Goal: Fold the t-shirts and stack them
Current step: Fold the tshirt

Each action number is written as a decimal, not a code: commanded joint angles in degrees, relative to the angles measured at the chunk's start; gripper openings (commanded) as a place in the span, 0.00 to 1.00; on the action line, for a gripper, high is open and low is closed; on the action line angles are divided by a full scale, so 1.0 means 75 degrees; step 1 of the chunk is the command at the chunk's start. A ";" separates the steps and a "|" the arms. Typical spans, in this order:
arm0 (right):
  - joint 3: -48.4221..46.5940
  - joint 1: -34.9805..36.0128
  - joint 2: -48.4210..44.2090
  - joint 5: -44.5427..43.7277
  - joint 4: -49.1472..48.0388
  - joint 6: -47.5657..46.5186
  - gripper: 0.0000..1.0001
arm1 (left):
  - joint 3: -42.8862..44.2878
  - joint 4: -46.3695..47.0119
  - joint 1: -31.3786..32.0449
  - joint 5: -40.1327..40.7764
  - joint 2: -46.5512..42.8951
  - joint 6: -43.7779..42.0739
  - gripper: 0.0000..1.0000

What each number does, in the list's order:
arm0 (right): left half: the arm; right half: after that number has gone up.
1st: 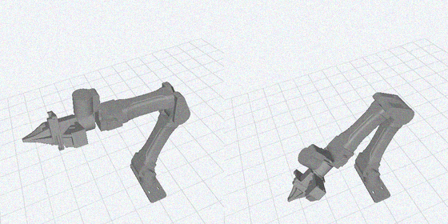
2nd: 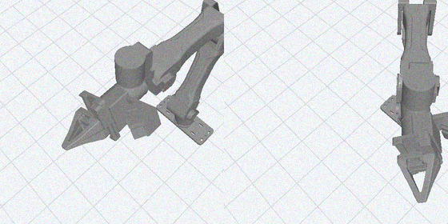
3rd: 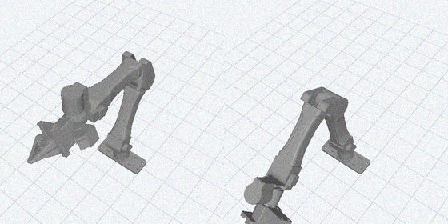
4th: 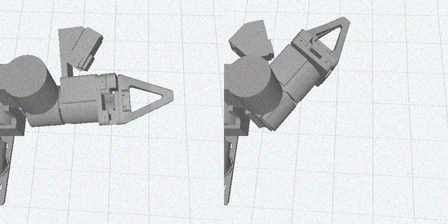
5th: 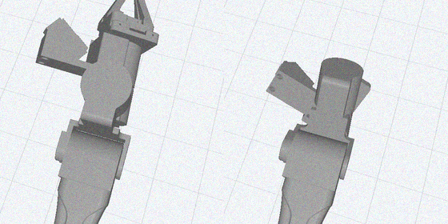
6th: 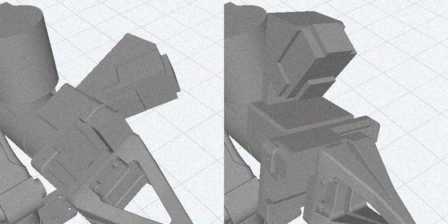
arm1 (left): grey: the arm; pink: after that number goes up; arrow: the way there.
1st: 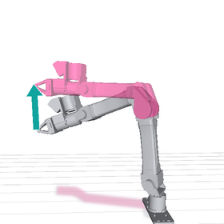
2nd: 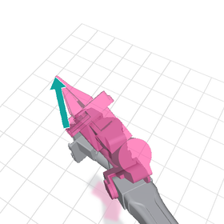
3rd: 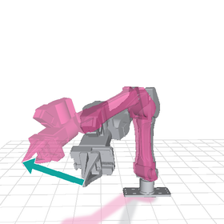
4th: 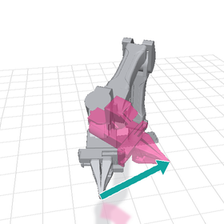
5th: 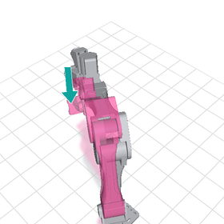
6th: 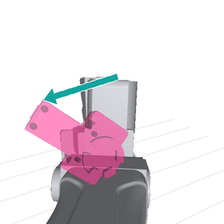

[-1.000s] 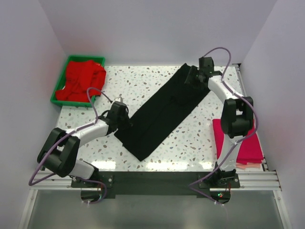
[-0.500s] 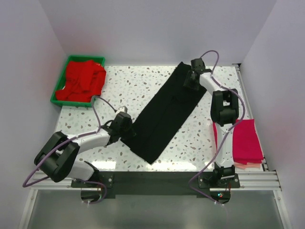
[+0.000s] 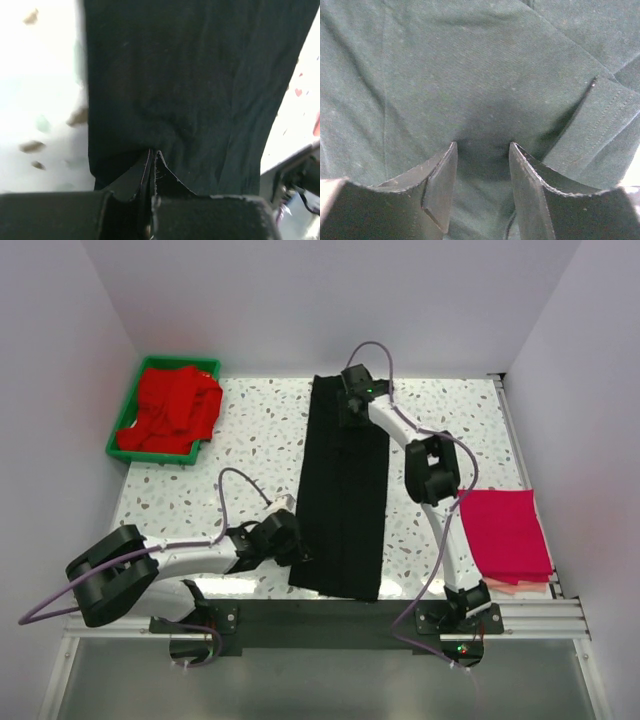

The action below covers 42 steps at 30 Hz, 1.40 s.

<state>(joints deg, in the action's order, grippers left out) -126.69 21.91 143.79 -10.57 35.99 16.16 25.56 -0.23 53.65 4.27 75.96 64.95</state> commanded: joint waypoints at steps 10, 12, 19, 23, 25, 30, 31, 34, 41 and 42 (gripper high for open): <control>-0.1951 0.0711 0.0962 0.0272 -0.0192 -0.1170 0.56 | -0.0279 -0.0438 0.0288 -0.0334 0.0114 0.0633 0.00; -0.1858 0.0688 0.0728 0.0401 -0.0450 -0.1182 0.57 | -0.0268 -0.0508 0.0265 -0.0452 0.0067 0.0575 0.00; -0.1601 0.0629 -0.0934 0.0671 -0.0463 -0.0984 0.74 | 0.0411 -0.1666 0.0218 0.0108 -0.1080 -0.0057 0.28; -0.0666 0.0500 -0.2492 0.0763 -0.0029 -0.0235 0.75 | 0.0646 -0.2371 0.0124 0.0332 -0.1724 -0.0386 0.37; 0.0925 0.0524 -0.3823 0.0881 -0.0110 0.0362 0.75 | 0.0647 -0.2546 0.0124 0.0251 -0.1831 -0.0480 0.43; 0.6093 0.0886 -0.6769 0.1362 -0.1246 0.1803 0.70 | 0.0460 -0.2747 0.0124 -0.0065 -0.1937 -0.0831 0.49; 0.6703 0.1015 -0.7237 0.1293 -0.1329 0.1875 0.70 | 0.0413 -0.2747 0.0124 -0.0101 -0.1949 -0.0866 0.50; 0.8650 0.1449 -0.8738 0.1326 -0.1236 0.2286 0.69 | 0.0272 -0.2724 0.0136 -0.0335 -0.1961 -0.0960 0.53; 1.1078 0.1813 -1.1211 0.1687 0.0111 0.2719 0.68 | 0.0166 -0.2688 0.0159 -0.0733 -0.1773 -0.1019 0.55; 1.1231 0.1813 -1.1400 0.1818 0.0170 0.2743 0.68 | 0.0131 -0.2700 0.0183 -0.0745 -0.1738 -0.0996 0.54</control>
<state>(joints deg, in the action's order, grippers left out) -44.03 35.57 64.73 0.14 34.41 33.93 26.94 -20.23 54.78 0.69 62.39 58.87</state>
